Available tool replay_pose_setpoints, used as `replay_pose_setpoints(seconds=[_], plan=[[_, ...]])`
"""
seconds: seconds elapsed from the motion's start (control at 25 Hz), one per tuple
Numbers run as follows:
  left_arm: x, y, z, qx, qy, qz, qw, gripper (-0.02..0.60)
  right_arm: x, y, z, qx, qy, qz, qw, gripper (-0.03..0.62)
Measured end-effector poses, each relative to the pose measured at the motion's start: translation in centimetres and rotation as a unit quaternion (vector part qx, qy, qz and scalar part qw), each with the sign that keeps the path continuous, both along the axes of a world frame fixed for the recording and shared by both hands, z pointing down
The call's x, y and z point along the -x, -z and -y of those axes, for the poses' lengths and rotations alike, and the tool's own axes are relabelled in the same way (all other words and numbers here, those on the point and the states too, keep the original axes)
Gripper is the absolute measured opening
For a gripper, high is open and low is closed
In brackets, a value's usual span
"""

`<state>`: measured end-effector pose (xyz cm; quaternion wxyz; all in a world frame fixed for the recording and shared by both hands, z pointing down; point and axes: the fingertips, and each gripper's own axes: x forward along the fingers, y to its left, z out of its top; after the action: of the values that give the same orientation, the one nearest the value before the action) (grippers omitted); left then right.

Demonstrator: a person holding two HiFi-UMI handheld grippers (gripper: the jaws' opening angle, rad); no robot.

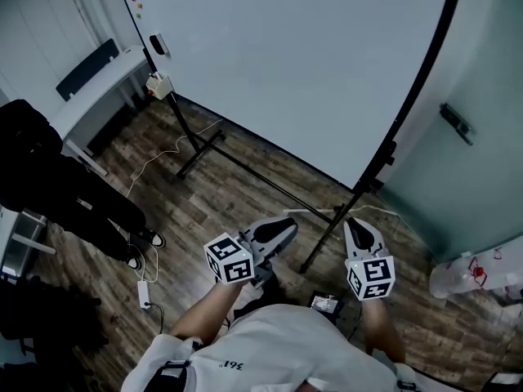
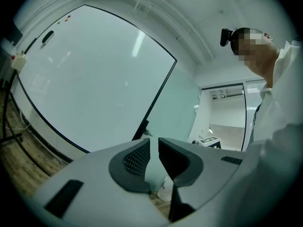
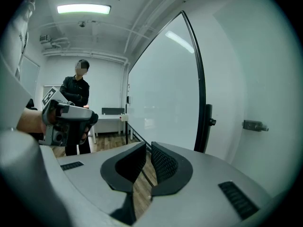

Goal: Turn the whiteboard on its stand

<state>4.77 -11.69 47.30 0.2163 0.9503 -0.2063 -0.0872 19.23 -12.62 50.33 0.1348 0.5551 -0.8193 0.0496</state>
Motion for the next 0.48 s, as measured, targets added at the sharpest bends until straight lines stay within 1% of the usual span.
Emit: replay_pose_setpoints(seconds=[0.2,0.48], plan=[[-0.1,0.2,-1.9,-0.005,0.007,0.000,1.0000,0.061,0.4,0.4,-1.4,-0.007,0.008,0.003,1.000,0.052],[0.6,0.0,-4.5,-0.005,0.029,0.003,0.9996,0.061,0.7,-0.1,-3.2,-0.003,0.023,0.006,1.000,0.052]])
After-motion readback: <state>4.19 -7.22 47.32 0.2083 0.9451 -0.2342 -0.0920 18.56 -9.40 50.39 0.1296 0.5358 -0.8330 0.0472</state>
